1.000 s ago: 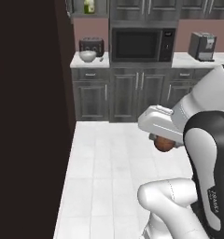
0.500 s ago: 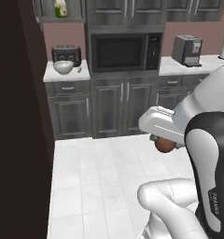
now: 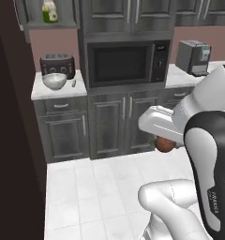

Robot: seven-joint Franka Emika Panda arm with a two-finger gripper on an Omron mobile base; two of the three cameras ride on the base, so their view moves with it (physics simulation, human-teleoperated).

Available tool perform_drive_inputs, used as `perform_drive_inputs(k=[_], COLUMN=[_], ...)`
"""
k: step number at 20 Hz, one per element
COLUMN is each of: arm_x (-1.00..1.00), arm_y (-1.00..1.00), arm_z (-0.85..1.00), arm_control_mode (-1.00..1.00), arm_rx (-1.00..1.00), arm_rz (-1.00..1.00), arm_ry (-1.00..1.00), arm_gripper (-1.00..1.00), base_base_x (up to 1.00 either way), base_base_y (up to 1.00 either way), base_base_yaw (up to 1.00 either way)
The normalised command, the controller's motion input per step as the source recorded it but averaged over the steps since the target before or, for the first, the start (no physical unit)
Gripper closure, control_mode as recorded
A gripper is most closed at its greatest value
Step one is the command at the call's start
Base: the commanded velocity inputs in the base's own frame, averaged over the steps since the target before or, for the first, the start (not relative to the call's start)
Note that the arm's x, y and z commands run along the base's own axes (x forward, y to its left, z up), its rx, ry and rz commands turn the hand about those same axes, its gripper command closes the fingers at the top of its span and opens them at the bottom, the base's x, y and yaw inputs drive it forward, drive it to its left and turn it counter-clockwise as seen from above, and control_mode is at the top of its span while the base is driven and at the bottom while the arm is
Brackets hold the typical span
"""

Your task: Pick the egg and butter from the fridge and place them by the bowl for mixing.

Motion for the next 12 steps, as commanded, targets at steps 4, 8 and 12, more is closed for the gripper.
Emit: perform_drive_inputs(k=[4, 8, 12], arm_x=[0.00, 0.00, 0.00], arm_y=[0.00, 0.00, 0.00], arm_z=[0.00, 0.00, 0.00], arm_control_mode=[1.00, 1.00, 1.00], arm_rx=[0.00, 0.00, 0.00], arm_rz=[0.00, 0.00, 0.00], arm_ry=[0.00, 0.00, 0.00], arm_gripper=[1.00, 1.00, 1.00], base_base_x=[1.00, 1.00, 1.00], base_base_y=[0.23, 0.39, 0.70], base_base_yaw=[0.00, 0.06, 0.15])
